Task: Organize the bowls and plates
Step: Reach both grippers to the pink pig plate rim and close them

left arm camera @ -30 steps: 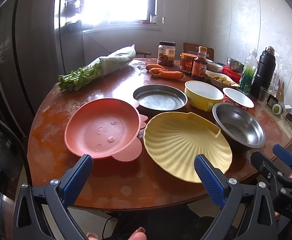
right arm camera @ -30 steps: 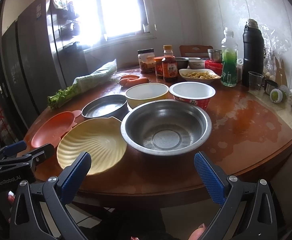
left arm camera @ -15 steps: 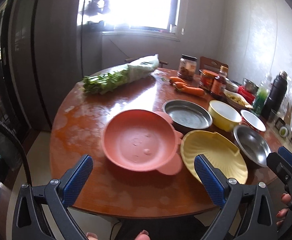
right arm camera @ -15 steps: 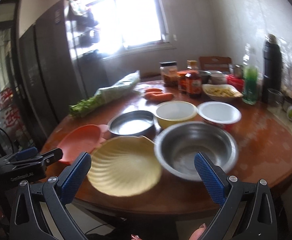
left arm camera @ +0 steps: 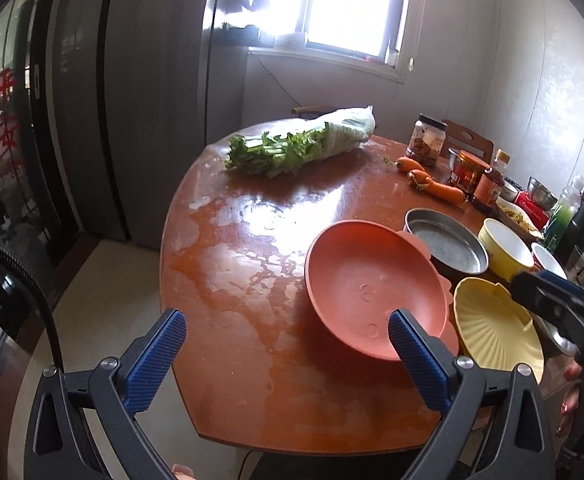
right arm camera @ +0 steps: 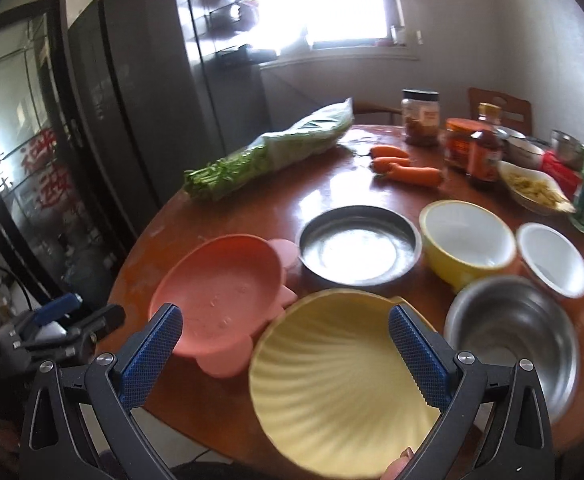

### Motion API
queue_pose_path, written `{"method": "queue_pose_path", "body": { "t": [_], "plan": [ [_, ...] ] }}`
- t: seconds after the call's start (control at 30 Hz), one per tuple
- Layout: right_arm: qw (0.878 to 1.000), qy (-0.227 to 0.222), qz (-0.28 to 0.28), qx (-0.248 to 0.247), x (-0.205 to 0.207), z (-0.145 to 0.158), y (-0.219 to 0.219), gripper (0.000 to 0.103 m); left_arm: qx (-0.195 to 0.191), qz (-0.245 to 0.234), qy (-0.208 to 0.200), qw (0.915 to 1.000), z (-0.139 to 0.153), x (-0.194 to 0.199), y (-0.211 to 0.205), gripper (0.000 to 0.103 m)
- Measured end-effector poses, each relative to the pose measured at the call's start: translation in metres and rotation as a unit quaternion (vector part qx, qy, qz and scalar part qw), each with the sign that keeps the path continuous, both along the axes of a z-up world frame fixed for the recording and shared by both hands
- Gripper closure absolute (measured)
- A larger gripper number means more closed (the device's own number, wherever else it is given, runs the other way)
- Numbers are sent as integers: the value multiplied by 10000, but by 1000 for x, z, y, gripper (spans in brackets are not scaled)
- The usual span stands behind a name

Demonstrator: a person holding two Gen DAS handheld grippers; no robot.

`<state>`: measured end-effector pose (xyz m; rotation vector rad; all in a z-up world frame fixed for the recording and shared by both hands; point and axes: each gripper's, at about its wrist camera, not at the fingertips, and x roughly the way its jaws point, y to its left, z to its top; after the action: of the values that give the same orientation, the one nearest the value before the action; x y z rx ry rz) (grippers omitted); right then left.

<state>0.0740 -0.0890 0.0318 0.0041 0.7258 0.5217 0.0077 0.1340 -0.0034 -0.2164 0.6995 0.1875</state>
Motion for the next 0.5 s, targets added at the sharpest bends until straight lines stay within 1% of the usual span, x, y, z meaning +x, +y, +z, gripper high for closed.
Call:
{"method": "queue_pose_path", "body": {
  "t": [0.1, 0.23, 0.3, 0.37, 0.4, 0.43, 0.5],
  "plan": [
    [9998, 150, 116, -112, 15, -4, 18, 0, -22, -51, 64, 10000, -5, 8, 2, 1],
    [9991, 124, 232, -337, 30, -9, 36, 0, -80, -149, 159, 9997, -11, 20, 4, 1],
    [9986, 173, 367, -342, 37, -14, 44, 3, -133, -214, 213, 9995, -14, 26, 3, 1],
    [9979, 157, 379, -504, 41, -18, 51, 7, -168, -247, 282, 9992, -18, 31, 3, 1],
    [9973, 144, 440, -572, 43, -21, 55, 12, -178, -262, 332, 9989, -21, 34, 3, 1],
    [9968, 185, 486, -607, 46, -24, 57, 22, -194, -266, 358, 9988, -22, 35, 3, 1],
    [9955, 403, 589, -621, 54, -31, 61, 37, -232, -288, 396, 9985, -25, 39, 3, 2]
  ]
}}
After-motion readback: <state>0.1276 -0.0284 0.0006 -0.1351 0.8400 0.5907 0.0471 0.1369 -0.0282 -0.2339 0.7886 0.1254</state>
